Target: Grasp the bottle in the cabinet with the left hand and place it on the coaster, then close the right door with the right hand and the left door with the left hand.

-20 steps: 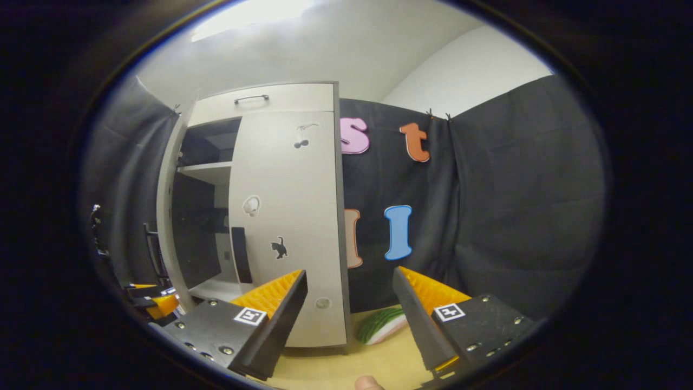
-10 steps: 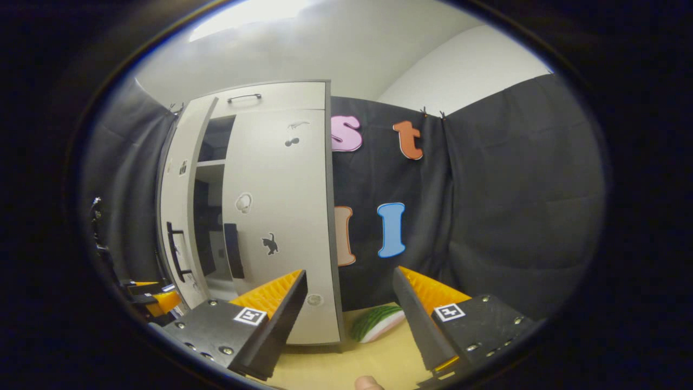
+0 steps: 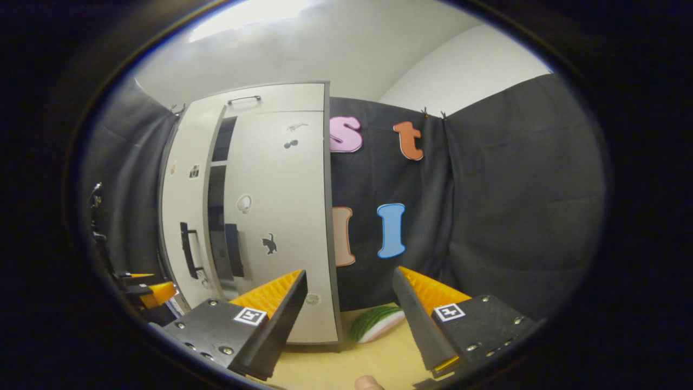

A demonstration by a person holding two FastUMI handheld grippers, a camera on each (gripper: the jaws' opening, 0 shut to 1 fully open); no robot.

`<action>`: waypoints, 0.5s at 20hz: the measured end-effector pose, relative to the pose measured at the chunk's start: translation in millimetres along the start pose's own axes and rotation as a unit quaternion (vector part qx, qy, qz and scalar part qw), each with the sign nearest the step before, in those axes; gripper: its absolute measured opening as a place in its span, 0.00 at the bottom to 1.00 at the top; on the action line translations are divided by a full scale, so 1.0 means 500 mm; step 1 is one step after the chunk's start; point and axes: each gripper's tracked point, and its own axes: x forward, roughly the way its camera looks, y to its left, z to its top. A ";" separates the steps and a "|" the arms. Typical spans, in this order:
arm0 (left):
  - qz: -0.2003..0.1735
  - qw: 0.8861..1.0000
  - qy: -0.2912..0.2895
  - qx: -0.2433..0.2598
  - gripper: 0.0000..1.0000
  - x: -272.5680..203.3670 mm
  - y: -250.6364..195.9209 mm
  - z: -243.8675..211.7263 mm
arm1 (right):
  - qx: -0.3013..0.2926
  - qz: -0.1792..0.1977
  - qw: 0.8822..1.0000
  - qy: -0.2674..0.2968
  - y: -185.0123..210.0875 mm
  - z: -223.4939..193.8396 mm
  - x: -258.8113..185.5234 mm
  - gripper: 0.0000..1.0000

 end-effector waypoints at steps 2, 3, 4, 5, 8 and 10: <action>-0.003 1.000 -0.014 -0.003 0.95 -0.005 -0.016 0.042 | -0.003 0.007 1.000 -0.013 0.004 0.027 0.004 0.96; -0.005 1.000 -0.017 -0.004 0.95 -0.007 -0.026 0.062 | -0.004 0.011 1.000 -0.017 0.007 0.038 0.008 0.96; -0.010 1.000 -0.018 -0.003 0.95 -0.009 -0.037 0.078 | -0.003 0.017 1.000 -0.020 0.013 0.049 0.011 0.97; -0.014 1.000 -0.019 -0.003 0.95 -0.014 -0.051 0.097 | -0.001 0.023 0.999 -0.022 0.018 0.060 0.013 0.97; -0.026 0.999 -0.024 -0.010 0.95 -0.017 -0.094 0.143 | 0.005 0.036 0.999 -0.027 0.024 0.086 0.025 0.92; -0.033 0.999 -0.025 -0.014 0.95 -0.017 -0.124 0.168 | 0.003 0.040 0.999 -0.026 0.023 0.098 0.037 0.92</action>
